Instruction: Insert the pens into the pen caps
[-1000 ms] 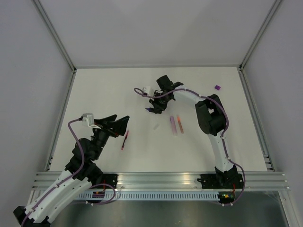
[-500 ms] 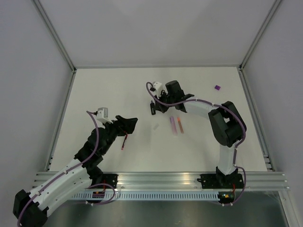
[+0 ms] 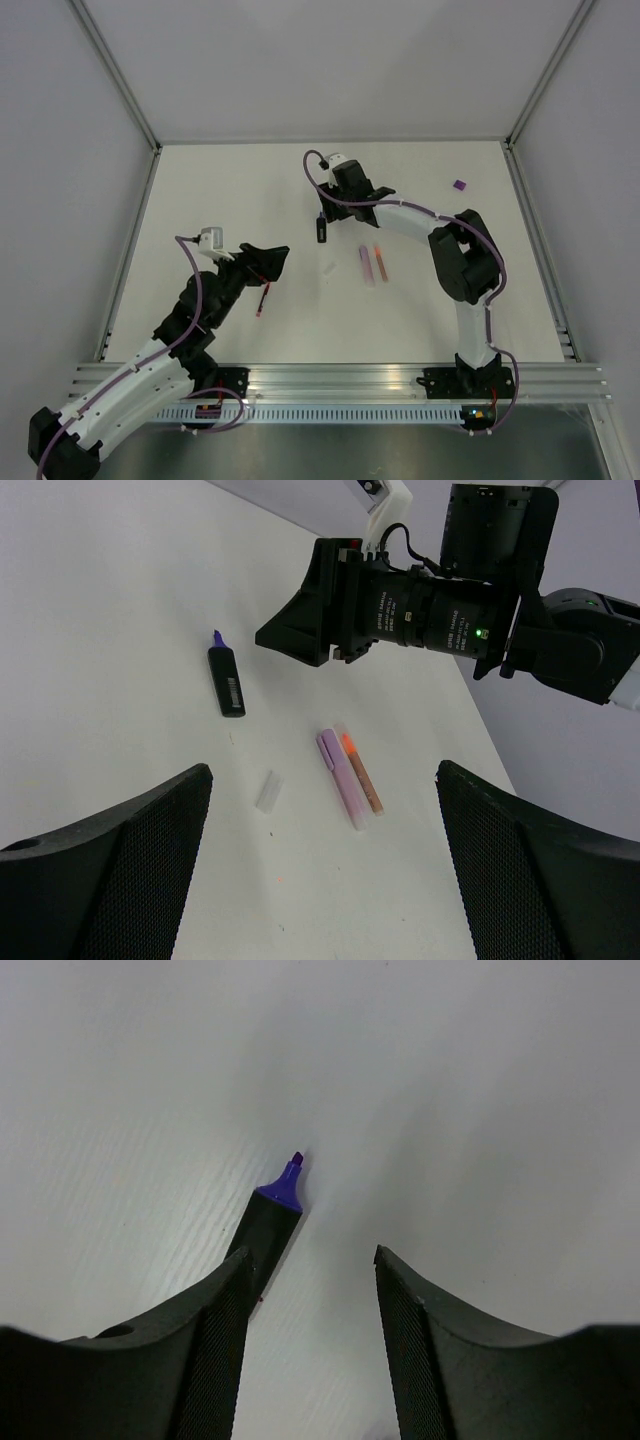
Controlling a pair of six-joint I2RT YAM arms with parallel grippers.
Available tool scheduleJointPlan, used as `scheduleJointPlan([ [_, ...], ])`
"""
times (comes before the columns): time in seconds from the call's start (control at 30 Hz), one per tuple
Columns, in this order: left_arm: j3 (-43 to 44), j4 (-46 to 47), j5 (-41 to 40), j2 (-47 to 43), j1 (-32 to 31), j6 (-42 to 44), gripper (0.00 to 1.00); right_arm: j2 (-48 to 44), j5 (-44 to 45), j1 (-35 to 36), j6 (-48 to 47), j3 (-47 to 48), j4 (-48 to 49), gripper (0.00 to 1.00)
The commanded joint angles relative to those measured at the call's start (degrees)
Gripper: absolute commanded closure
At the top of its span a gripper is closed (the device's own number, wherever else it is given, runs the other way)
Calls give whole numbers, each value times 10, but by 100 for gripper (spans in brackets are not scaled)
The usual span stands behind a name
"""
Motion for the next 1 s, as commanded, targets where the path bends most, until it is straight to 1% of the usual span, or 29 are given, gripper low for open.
scheduleJointPlan([
  [0.0,24,8,-2,-1,0,34,2,24,119,26,120,55,-70,42],
  [0.1,35,-1,0,7,1,40,0,44,142,37,173,84,-110,41],
  [0.23,53,-22,1,12,0,35,0,64,185,58,196,100,-131,40],
  [0.33,59,-29,9,12,0,47,0,82,198,68,222,117,-152,39],
  [0.43,60,-29,13,10,0,53,0,95,221,78,233,123,-159,40],
  [0.57,60,-29,18,8,0,52,0,115,220,90,239,132,-160,42],
  [0.77,55,-33,17,-7,0,53,0,143,236,99,249,155,-204,52],
  [0.8,55,-33,17,-11,0,54,0,143,232,100,248,154,-205,57],
  [0.87,56,-35,18,-13,0,55,0,142,227,99,247,151,-214,63],
  [0.9,56,-35,17,-12,0,55,0,140,220,99,247,150,-216,70],
  [0.97,57,-35,18,-7,1,57,0,134,215,99,247,139,-218,76],
])
